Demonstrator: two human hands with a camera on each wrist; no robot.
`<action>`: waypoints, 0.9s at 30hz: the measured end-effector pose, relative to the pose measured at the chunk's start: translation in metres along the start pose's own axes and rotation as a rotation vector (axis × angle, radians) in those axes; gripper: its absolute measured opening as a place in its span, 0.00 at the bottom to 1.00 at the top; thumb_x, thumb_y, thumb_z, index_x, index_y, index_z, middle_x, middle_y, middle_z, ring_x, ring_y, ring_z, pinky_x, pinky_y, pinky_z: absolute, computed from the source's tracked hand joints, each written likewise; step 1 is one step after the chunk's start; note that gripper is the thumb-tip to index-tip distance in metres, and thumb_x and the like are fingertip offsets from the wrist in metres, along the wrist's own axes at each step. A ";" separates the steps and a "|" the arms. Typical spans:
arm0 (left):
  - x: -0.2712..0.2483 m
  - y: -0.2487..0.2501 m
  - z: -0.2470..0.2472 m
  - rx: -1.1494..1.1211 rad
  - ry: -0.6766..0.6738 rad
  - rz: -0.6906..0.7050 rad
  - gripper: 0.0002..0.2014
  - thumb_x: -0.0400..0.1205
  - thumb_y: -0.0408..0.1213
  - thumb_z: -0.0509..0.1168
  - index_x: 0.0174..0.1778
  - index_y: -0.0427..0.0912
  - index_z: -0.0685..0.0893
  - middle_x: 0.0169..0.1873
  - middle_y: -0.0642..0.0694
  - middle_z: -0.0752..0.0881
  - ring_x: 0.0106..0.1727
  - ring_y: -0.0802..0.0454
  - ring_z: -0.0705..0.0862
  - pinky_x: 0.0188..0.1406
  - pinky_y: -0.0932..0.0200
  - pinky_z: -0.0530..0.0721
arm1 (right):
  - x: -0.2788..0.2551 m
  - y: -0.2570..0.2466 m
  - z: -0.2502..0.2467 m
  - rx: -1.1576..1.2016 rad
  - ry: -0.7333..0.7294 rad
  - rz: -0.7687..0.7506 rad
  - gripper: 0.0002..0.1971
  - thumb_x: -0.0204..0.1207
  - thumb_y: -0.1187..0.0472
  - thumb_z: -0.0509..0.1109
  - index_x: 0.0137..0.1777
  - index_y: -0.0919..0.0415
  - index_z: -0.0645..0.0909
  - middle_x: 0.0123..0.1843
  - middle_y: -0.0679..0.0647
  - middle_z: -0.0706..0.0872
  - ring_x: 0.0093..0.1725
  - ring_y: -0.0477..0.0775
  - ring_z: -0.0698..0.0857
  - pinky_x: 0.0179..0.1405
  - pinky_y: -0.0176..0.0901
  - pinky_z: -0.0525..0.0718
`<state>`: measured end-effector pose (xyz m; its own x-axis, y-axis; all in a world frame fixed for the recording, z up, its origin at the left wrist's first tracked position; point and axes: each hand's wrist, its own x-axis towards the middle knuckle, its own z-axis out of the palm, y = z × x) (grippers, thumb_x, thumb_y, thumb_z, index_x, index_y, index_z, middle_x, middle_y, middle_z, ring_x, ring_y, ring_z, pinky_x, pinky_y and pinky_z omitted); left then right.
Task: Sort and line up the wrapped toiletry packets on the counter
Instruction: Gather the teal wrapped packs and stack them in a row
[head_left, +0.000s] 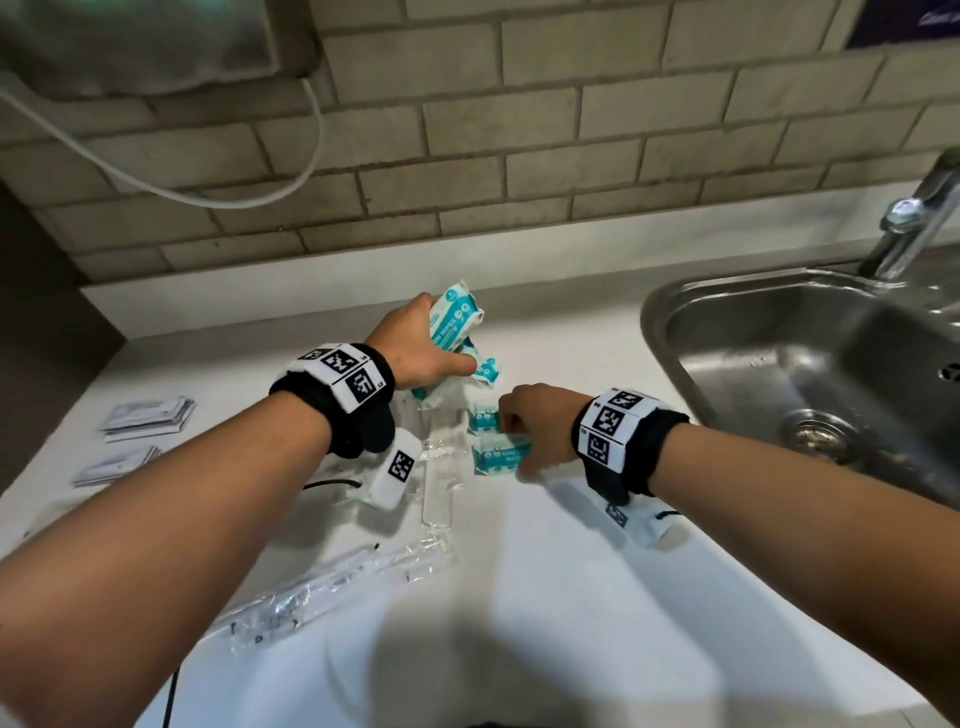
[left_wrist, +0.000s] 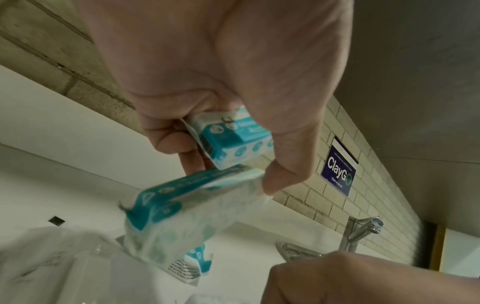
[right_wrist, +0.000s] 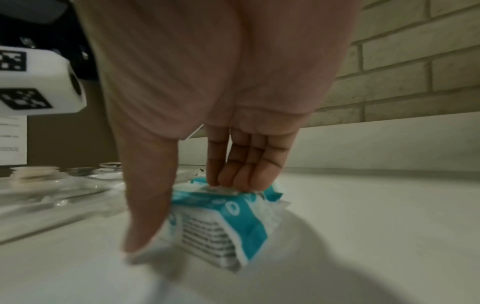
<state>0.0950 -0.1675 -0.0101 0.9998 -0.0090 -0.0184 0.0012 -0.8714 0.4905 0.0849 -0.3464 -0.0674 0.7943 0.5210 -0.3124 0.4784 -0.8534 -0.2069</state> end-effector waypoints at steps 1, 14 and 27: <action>-0.001 -0.004 -0.002 -0.004 0.002 -0.003 0.34 0.70 0.49 0.77 0.67 0.42 0.72 0.51 0.49 0.81 0.46 0.51 0.81 0.29 0.64 0.73 | 0.001 -0.001 0.000 0.032 0.000 0.010 0.28 0.56 0.46 0.84 0.51 0.53 0.76 0.48 0.49 0.82 0.45 0.54 0.82 0.42 0.46 0.84; 0.008 -0.050 -0.016 -0.125 -0.013 -0.071 0.35 0.68 0.53 0.78 0.67 0.44 0.73 0.56 0.49 0.84 0.53 0.50 0.84 0.43 0.58 0.80 | 0.086 -0.016 -0.046 0.062 0.138 0.133 0.33 0.80 0.51 0.68 0.81 0.61 0.64 0.76 0.60 0.75 0.72 0.62 0.77 0.69 0.49 0.77; 0.069 -0.034 0.008 0.024 -0.113 -0.016 0.33 0.70 0.53 0.77 0.65 0.42 0.73 0.53 0.46 0.84 0.49 0.49 0.83 0.42 0.57 0.78 | 0.080 0.033 -0.040 -0.069 -0.054 0.067 0.25 0.79 0.71 0.63 0.75 0.52 0.74 0.71 0.53 0.80 0.69 0.56 0.79 0.67 0.46 0.78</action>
<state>0.1642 -0.1428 -0.0353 0.9909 -0.0489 -0.1254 0.0156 -0.8835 0.4682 0.1796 -0.3336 -0.0623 0.8052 0.4612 -0.3729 0.4509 -0.8844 -0.1202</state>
